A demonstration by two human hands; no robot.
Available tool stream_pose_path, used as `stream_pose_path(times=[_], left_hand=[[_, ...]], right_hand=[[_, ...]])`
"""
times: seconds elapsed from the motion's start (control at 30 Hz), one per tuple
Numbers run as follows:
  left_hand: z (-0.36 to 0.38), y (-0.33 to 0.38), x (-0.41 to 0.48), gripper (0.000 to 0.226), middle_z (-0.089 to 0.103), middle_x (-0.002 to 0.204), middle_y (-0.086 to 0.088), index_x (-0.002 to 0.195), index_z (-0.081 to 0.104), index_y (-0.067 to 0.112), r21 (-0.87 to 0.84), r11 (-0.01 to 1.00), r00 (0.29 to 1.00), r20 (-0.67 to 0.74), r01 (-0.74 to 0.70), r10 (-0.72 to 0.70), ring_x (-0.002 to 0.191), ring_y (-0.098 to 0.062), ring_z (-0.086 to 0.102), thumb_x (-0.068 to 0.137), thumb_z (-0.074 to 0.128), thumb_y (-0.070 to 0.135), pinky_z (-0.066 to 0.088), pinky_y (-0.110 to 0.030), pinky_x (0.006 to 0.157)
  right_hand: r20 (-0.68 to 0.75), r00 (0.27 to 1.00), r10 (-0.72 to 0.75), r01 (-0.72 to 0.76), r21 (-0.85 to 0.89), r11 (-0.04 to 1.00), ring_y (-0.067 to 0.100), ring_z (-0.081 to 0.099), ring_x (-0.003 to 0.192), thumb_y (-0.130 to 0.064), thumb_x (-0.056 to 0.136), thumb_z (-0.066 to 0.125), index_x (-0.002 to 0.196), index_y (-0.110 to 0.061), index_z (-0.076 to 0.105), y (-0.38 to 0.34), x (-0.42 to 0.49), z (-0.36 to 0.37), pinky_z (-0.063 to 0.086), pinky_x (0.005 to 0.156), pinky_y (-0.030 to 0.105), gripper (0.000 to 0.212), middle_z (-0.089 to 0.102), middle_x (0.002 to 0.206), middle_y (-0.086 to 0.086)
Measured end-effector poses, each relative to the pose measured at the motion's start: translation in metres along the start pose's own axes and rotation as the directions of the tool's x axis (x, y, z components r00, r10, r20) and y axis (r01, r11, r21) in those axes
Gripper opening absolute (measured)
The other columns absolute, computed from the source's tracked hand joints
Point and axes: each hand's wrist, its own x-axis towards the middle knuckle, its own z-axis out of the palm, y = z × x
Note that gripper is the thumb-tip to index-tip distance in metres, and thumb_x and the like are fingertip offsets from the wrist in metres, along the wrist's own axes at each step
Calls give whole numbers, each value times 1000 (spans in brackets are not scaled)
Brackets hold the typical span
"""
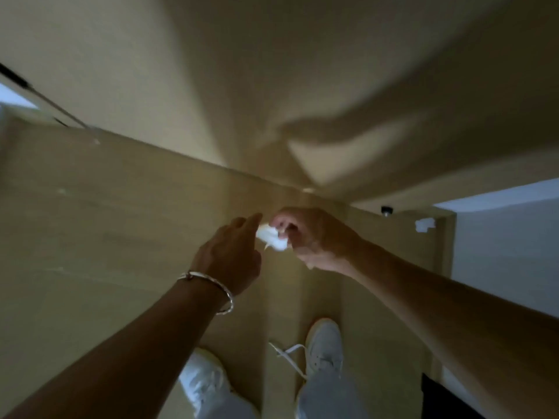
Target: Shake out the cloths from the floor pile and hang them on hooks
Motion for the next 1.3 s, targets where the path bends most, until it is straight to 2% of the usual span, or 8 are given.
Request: stream_pose_path(times=[0.23, 0.33, 0.53, 0.7, 0.93, 1.0, 1.1, 1.3], left_hand=[[-231, 63, -127, 34, 59, 124, -1, 123, 55, 26, 4, 1000, 999, 42, -31, 31, 115, -21, 54, 90, 53, 30, 44, -29, 91], [-332, 106, -193, 21, 67, 102, -4, 97, 63, 18, -16, 999, 998, -49, -48, 47, 98, -24, 60, 90, 52, 34, 42, -28, 76], [-451, 187, -295, 21, 68, 96, -9, 104, 60, 13, -61, 981, 957, -237, -187, 168, 91, -23, 61, 95, 47, 26, 29, -21, 62], [-492, 240, -331, 25, 62, 89, -17, 79, 47, 13, -6, 964, 900, -360, -266, 246, 86, -27, 58, 100, 41, 27, 25, -23, 61], [-503, 290, -337, 23, 58, 79, -7, 82, 57, 10, -84, 919, 829, -468, -386, 306, 75, -17, 52, 98, 46, 23, 26, -20, 64], [-498, 300, -330, 29, 64, 89, -20, 85, 61, 0, -141, 901, 839, -447, -410, 311, 88, -29, 59, 99, 44, 19, 33, -26, 70], [-480, 316, -314, 30, 66, 98, -21, 93, 64, -2, -215, 891, 865, -411, -399, 288, 95, -31, 60, 100, 41, 18, 36, -29, 74], [-434, 347, -277, 27, 64, 94, -11, 105, 56, 7, -367, 869, 906, -380, -332, 185, 82, -15, 56, 100, 39, 27, 36, -12, 59]], right_hand=[[94, 979, -182, 175, 76, 982, -2, 55, 61, -17, 82, 58, 80, -36, 51, -222, -120, -143, 44, 61, 21, 21, 62, 75, -15], [3, 979, -202, 200, 137, 970, 0, 55, 57, -11, 83, 53, 83, -33, 55, -308, -182, -206, 46, 61, 25, 22, 62, 66, -13], [-170, 966, -194, 247, 399, 883, 15, 56, 60, -1, 90, 46, 91, -20, 56, -405, -284, -270, 46, 58, 31, 22, 59, 69, 3], [-252, 952, -176, 283, 491, 824, 24, 62, 76, -12, 96, 51, 105, -8, 61, -431, -341, -312, 52, 72, 36, 14, 64, 84, 12], [-409, 888, -208, 396, 452, 799, 15, 61, 75, -26, 96, 55, 95, -4, 65, -413, -388, -340, 48, 69, 30, 24, 62, 82, 8], [-478, 855, -202, 400, 359, 843, 1, 59, 64, -25, 94, 60, 85, -18, 65, -401, -391, -340, 44, 62, 17, 12, 62, 75, -1], [-547, 829, -118, 344, 332, 878, 5, 63, 72, -32, 91, 62, 80, -29, 60, -377, -387, -339, 50, 68, 25, 11, 64, 77, -8], [-579, 813, 55, 248, 431, 868, 0, 59, 60, -31, 94, 56, 76, -18, 62, -338, -384, -344, 42, 48, 11, 24, 63, 73, -2]])
